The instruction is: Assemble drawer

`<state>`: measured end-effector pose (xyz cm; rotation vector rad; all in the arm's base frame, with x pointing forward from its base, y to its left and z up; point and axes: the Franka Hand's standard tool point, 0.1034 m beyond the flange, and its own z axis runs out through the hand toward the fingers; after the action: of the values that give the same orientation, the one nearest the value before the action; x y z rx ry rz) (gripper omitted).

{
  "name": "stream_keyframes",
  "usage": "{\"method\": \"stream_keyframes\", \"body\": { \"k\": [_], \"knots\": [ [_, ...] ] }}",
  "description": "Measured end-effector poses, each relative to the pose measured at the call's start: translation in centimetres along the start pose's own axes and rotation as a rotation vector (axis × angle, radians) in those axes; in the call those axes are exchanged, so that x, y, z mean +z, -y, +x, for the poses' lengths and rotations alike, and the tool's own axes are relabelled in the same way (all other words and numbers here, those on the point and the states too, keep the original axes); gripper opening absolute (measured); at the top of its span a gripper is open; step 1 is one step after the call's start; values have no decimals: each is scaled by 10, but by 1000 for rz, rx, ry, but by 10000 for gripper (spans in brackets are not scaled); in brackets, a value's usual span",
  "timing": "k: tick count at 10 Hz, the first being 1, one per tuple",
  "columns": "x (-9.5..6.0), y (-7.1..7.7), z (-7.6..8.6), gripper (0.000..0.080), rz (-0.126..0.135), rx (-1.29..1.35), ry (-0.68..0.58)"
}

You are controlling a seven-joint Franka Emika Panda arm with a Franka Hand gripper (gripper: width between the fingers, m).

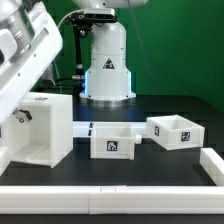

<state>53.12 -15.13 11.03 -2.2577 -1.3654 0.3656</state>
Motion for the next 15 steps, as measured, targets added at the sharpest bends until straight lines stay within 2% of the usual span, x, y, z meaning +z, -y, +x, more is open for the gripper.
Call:
{"method": "stream_keyframes", "body": {
  "k": [3,5,6,7,12,13,14,15],
  "knots": [
    [1,0,-2,649,4,-5,1],
    [10,2,-19,649,45,-41,2],
    [15,1,-28,649,56,-58,-4],
    [18,1,-31,649,60,-50,-6],
    [18,1,-30,649,61,-52,-6],
    [20,3,-31,649,82,-51,-6],
    [21,3,-31,649,83,-51,-6],
    [23,7,-31,649,113,-50,-5]
  ]
}}
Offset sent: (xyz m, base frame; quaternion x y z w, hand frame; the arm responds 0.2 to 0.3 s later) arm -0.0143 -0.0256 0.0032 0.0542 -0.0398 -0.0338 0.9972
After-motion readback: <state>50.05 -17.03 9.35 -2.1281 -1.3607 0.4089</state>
